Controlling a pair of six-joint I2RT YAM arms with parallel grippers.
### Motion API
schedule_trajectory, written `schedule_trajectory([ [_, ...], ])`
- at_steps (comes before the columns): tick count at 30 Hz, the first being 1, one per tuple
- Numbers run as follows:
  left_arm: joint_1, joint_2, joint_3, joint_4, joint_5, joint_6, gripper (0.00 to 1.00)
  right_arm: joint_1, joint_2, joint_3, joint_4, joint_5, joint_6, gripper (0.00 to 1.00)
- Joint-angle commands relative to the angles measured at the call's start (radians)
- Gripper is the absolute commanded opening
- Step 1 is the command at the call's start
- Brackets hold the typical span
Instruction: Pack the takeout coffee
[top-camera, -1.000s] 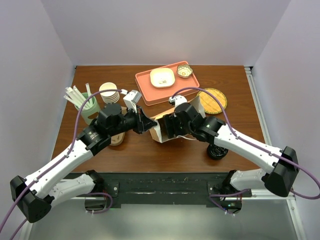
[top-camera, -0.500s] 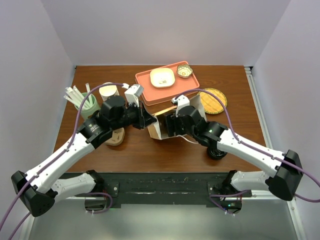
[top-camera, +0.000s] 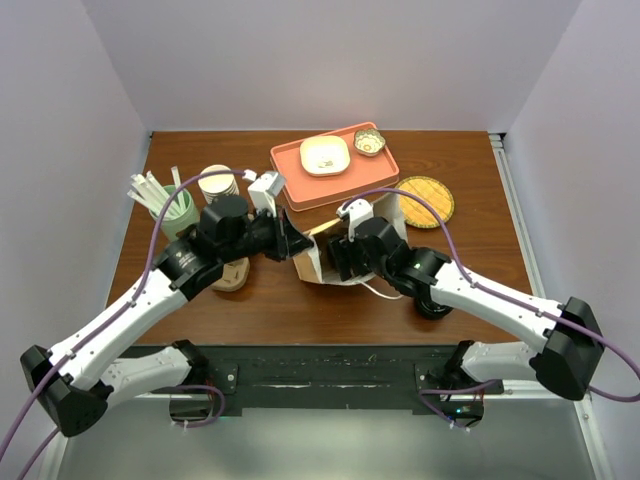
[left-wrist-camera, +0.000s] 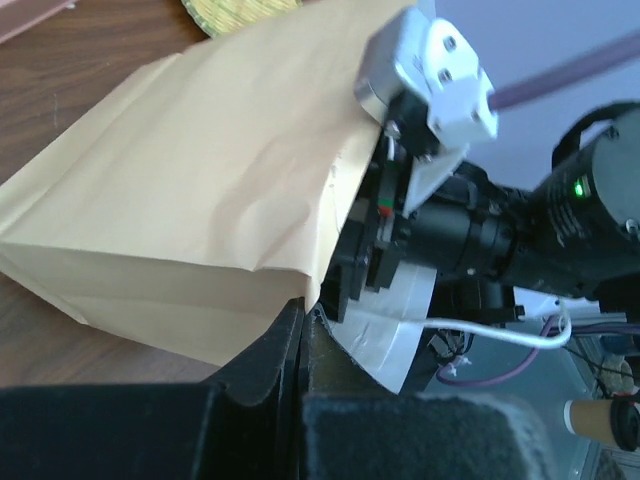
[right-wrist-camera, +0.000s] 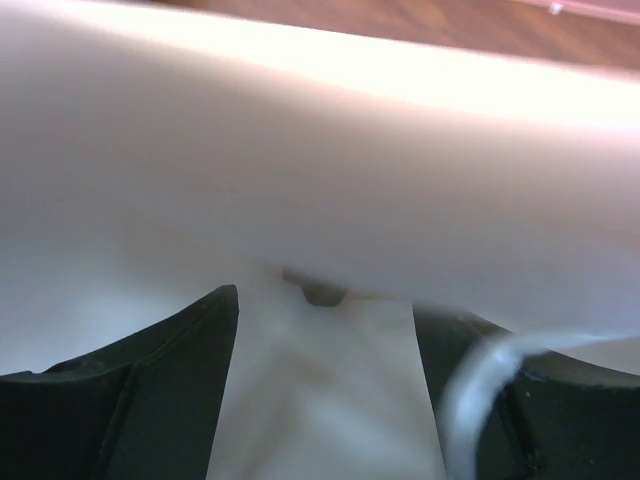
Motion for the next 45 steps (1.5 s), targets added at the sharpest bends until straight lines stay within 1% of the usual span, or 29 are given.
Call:
schedule_trajectory([
  [1,-0.001,-0.091,-0.125,0.171,0.078,-0.002,0.0,0.004,0.014,0.014,0.024,0.024,0.074,0.75],
  [5,-0.001,-0.1,-0.162,0.197,0.097,0.009,0.0,0.004,0.04,0.015,0.085,0.039,0.07,0.75],
  [12,-0.003,-0.071,-0.157,0.209,0.124,0.038,0.0,0.004,0.123,0.043,0.084,-0.014,0.097,0.75],
  [16,-0.001,-0.065,-0.151,0.212,0.133,0.049,0.0,0.002,0.135,0.038,0.099,-0.002,0.114,0.74],
  [18,-0.001,-0.06,-0.145,0.211,0.133,0.061,0.0,0.004,0.143,0.041,0.108,-0.024,0.099,0.74],
  [20,-0.001,-0.056,-0.136,0.201,0.129,0.072,0.0,0.004,0.152,0.049,0.125,-0.092,0.047,0.74],
  [22,-0.001,-0.051,-0.124,0.191,0.124,0.08,0.0,0.004,0.161,0.051,0.131,-0.123,0.021,0.73],
  [26,-0.001,-0.045,-0.111,0.171,0.117,0.093,0.0,0.002,0.19,0.06,0.104,-0.122,0.001,0.73],
  [29,-0.001,-0.045,-0.099,0.155,0.106,0.103,0.0,0.002,0.195,0.071,0.096,-0.177,-0.028,0.73],
  [30,-0.001,-0.045,-0.097,0.152,0.103,0.106,0.0,0.002,0.19,0.069,0.097,-0.204,-0.035,0.74],
  [34,-0.001,-0.043,-0.081,0.122,0.074,0.13,0.0,0.001,0.151,0.052,0.101,-0.244,-0.097,0.8],
  [36,-0.001,-0.045,-0.077,0.115,0.071,0.146,0.0,-0.007,0.135,0.052,0.093,-0.258,-0.117,0.82],
  [40,-0.001,-0.046,-0.077,0.106,0.086,0.172,0.0,-0.012,0.143,0.052,0.091,-0.258,-0.147,0.86],
  [45,0.0,-0.04,-0.081,0.105,0.095,0.186,0.0,-0.012,0.195,0.083,0.09,-0.223,-0.159,0.86],
])
